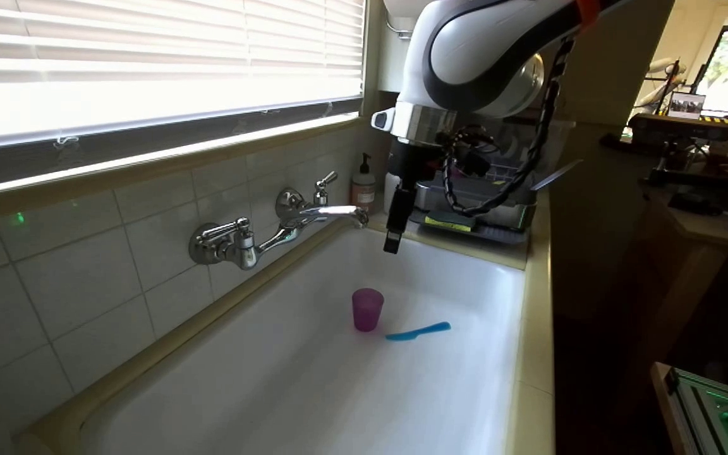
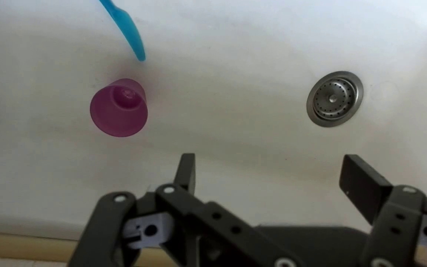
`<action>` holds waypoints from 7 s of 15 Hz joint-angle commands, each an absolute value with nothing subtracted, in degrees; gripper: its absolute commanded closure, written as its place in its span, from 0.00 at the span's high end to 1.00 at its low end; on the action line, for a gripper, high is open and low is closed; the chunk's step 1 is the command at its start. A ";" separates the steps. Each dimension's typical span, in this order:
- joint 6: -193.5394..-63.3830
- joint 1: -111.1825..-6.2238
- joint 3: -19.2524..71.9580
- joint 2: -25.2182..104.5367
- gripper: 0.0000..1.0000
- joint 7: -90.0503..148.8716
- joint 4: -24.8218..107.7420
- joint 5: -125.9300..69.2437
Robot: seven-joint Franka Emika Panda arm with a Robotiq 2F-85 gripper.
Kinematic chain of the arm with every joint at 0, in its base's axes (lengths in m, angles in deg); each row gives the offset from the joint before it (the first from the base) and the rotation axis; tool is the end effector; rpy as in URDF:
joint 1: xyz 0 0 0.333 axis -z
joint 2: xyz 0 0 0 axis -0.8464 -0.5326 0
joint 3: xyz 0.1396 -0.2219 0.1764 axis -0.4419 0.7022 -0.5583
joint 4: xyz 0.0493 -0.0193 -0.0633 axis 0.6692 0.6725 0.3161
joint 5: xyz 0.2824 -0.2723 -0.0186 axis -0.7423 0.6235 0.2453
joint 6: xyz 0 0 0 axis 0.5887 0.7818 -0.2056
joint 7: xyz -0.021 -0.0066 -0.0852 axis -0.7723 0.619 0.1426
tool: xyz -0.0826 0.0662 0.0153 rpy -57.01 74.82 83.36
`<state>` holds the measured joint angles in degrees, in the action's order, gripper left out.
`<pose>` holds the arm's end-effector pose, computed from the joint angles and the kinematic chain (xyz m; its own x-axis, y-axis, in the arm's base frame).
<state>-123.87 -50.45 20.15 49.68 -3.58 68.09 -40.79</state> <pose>0.5720 -0.0475 0.3826 0.9480 0.2911 0.1284 0.3033 -0.9488 -0.0883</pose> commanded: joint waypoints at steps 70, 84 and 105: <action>-138.30 -40.87 17.17 21.87 1.00 -28.87 54.19 -43.18; -142.40 -39.06 15.32 15.91 0.57 -28.46 50.31 -42.36; -141.39 -39.12 13.59 12.06 0.02 -27.27 50.04 -42.04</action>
<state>-141.38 -39.82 14.46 12.79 -27.38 49.95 -42.06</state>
